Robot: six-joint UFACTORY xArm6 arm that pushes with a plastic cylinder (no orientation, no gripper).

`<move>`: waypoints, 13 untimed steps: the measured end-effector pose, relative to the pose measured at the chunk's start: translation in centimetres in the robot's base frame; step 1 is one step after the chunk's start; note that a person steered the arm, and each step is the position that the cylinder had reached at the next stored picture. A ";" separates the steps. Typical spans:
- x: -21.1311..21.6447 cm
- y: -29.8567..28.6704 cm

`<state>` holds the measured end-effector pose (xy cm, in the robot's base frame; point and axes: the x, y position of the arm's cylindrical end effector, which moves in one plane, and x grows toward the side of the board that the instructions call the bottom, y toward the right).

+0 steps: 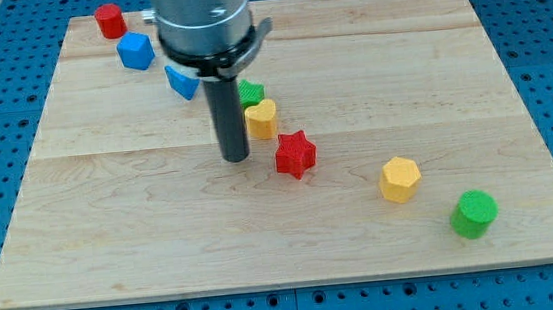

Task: Push the red star parallel top left to the yellow hexagon

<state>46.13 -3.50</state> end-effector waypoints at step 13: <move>1.5 12.0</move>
<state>47.61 8.46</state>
